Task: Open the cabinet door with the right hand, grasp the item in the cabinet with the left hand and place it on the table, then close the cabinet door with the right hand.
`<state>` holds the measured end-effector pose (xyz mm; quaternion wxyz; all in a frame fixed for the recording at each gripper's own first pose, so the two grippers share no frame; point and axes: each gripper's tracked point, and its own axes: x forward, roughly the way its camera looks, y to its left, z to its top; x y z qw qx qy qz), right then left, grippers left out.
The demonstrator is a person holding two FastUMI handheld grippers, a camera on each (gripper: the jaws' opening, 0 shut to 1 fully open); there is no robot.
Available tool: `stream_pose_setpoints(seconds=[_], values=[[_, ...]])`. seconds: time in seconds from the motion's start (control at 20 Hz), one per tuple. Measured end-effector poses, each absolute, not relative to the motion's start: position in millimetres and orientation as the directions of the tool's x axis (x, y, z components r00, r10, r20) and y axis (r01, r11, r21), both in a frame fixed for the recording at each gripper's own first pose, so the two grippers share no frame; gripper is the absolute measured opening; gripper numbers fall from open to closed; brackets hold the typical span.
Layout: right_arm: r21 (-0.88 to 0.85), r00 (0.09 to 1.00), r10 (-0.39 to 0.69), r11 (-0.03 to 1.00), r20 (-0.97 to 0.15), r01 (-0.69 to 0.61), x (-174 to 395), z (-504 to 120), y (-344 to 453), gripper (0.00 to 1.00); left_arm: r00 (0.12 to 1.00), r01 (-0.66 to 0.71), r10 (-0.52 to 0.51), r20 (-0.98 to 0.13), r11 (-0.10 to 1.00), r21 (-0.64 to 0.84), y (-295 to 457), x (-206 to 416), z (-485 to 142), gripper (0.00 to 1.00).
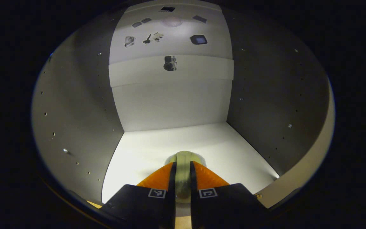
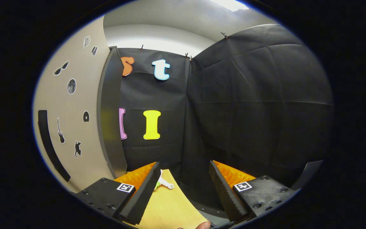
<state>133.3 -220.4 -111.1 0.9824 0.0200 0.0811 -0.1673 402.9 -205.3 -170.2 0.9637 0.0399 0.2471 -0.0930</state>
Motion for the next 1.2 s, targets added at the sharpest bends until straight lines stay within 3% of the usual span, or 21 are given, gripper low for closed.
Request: stream_pose_setpoints(seconds=[0.75,1.2], values=[[0.031,0.966,-0.235,0.97,-0.111,0.24,123,-87,-146,0.98,0.933,0.194,-0.187,-0.306,0.981,-0.007,-150,226,-114,0.22],[-0.003,0.973,-0.216,0.976,-0.081,0.217,122,-76,-106,0.98,0.938,0.164,-0.151,-0.311,0.986,0.016,-125,143,-188,0.22]])
